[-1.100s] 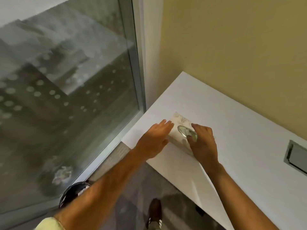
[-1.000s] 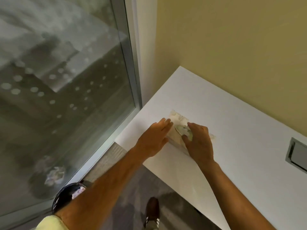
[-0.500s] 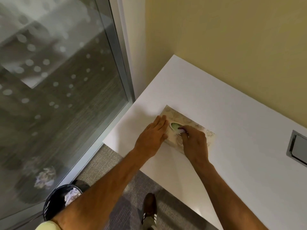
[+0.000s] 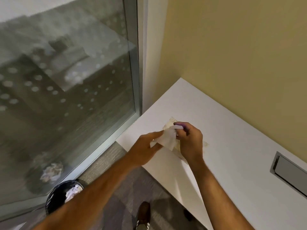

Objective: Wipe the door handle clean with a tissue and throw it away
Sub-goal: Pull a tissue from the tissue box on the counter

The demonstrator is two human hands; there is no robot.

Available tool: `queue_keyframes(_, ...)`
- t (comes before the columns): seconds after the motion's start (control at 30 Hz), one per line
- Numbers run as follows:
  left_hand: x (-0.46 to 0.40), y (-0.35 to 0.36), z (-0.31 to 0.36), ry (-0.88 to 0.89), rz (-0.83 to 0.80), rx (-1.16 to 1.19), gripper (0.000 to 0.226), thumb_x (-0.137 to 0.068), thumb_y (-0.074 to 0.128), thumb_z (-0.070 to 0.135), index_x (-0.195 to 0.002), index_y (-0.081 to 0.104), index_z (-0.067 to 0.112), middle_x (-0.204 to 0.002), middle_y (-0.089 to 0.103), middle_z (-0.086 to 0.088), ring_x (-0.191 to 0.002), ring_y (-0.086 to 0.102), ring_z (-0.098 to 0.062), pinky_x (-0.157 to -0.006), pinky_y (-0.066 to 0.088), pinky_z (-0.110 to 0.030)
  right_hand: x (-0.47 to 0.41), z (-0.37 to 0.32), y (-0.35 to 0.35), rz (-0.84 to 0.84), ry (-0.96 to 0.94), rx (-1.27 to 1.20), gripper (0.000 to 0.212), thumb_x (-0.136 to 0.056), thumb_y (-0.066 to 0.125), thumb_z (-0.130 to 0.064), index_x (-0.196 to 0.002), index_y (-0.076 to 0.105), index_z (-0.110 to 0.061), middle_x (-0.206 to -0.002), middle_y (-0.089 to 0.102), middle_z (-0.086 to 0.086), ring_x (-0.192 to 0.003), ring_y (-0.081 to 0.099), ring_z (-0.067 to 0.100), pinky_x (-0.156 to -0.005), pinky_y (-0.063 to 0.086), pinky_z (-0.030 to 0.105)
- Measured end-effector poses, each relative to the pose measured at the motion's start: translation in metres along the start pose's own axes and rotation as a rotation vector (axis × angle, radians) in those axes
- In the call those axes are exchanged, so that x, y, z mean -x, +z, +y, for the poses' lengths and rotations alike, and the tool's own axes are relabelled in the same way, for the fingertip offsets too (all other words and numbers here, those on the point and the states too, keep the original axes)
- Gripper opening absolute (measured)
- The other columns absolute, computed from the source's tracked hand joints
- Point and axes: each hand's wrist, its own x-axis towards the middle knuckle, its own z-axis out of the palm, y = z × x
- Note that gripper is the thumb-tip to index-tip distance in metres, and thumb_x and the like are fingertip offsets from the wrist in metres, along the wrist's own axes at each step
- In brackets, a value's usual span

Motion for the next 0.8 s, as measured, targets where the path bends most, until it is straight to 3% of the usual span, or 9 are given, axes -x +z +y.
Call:
queue_keyframes(0.07,0.034,-0.022,0.021,-0.037,0.046,0.119,0.042,-0.097,0.064,0.040,-0.139,0.061,0.032,-0.126,0.071,0.020,-0.120,0.068,-0.009,-0.106,0.054,-0.026,0.019,-0.020,0.021,-0.033,0.042,-0.001,0.015,-0.097,0.058,-0.024,-0.106,0.069,-0.027,-0.097,0.068,-0.019,-0.085,0.067,0.002,-0.074,0.056,0.014)
queue_keyframes(0.13,0.070,-0.045,0.031,-0.065,0.100,0.211,0.047,-0.097,0.073,0.021,-0.139,0.059,0.034,-0.126,0.070,0.022,-0.120,0.068,-0.009,-0.101,0.056,-0.023,0.043,-0.044,0.043,-0.055,0.028,0.011,0.021,-0.093,0.062,-0.024,-0.112,0.065,-0.033,-0.107,0.065,-0.017,-0.091,0.065,0.006,-0.080,0.055,0.018)
queue_keyframes(0.2,0.111,-0.073,0.035,-0.090,0.166,0.222,0.062,-0.089,0.076,0.011,-0.146,0.058,0.028,-0.133,0.069,0.013,-0.123,0.066,-0.013,-0.096,0.058,-0.026,0.074,-0.071,0.066,-0.070,-0.024,-0.019,0.033,-0.089,0.068,-0.017,-0.116,0.061,-0.033,-0.114,0.061,-0.015,-0.097,0.063,0.006,-0.075,0.053,0.011)
queue_keyframes(0.27,0.156,-0.101,0.039,-0.100,0.208,0.288,0.066,-0.079,0.064,0.012,-0.144,0.061,0.023,-0.132,0.071,0.006,-0.122,0.067,-0.015,-0.095,0.057,-0.030,0.109,-0.096,0.090,-0.093,-0.072,-0.039,0.041,-0.085,0.072,-0.013,-0.117,0.055,-0.032,-0.113,0.058,-0.016,-0.096,0.063,0.006,-0.066,0.051,0.006)
queue_keyframes(0.4,0.256,-0.148,0.052,-0.083,0.356,0.370,0.041,-0.084,0.057,0.015,-0.122,0.068,0.026,-0.092,0.078,0.008,-0.083,0.071,-0.007,-0.074,0.055,-0.022,0.190,-0.135,0.135,-0.192,-0.178,-0.043,0.028,-0.083,0.074,-0.013,-0.103,0.060,-0.026,-0.107,0.061,-0.009,-0.092,0.064,0.009,-0.074,0.057,0.017)
queue_keyframes(0.5,0.338,-0.172,0.047,-0.046,0.465,0.303,0.051,-0.086,0.063,-0.008,-0.125,0.062,0.025,-0.069,0.067,0.011,-0.063,0.063,-0.007,-0.062,0.050,-0.022,0.259,-0.156,0.167,-0.332,-0.326,-0.049,0.018,-0.085,0.069,-0.001,-0.090,0.071,-0.019,-0.099,0.063,-0.013,-0.091,0.063,0.000,-0.076,0.054,0.014)
queue_keyframes(0.6,0.421,-0.192,0.036,-0.030,0.557,0.273,0.060,-0.088,0.056,-0.026,-0.133,0.056,0.014,-0.058,0.062,0.016,-0.051,0.056,0.003,-0.054,0.046,-0.014,0.326,-0.168,0.202,-0.474,-0.380,-0.091,0.023,-0.087,0.063,0.003,-0.095,0.075,-0.015,-0.106,0.065,-0.015,-0.097,0.063,-0.003,-0.080,0.051,0.015)
queue_keyframes(0.7,0.493,-0.212,0.025,-0.015,0.677,0.288,0.060,-0.088,0.057,-0.026,-0.128,0.057,0.018,-0.075,0.067,0.009,-0.061,0.064,-0.001,-0.057,0.051,-0.016,0.386,-0.177,0.236,-0.665,-0.351,-0.122,0.021,-0.091,0.062,-0.006,-0.107,0.075,-0.012,-0.128,0.062,-0.012,-0.110,0.062,0.002,-0.088,0.052,0.022)
queue_keyframes(0.8,0.549,-0.234,0.015,0.003,0.793,0.289,0.058,-0.083,0.062,-0.023,-0.116,0.058,0.025,-0.092,0.059,-0.001,-0.068,0.066,-0.007,-0.060,0.054,-0.019,0.441,-0.185,0.267,-0.827,-0.425,-0.145,0.027,-0.087,0.071,-0.012,-0.114,0.072,-0.012,-0.134,0.059,-0.011,-0.113,0.061,0.001,-0.086,0.052,0.021)
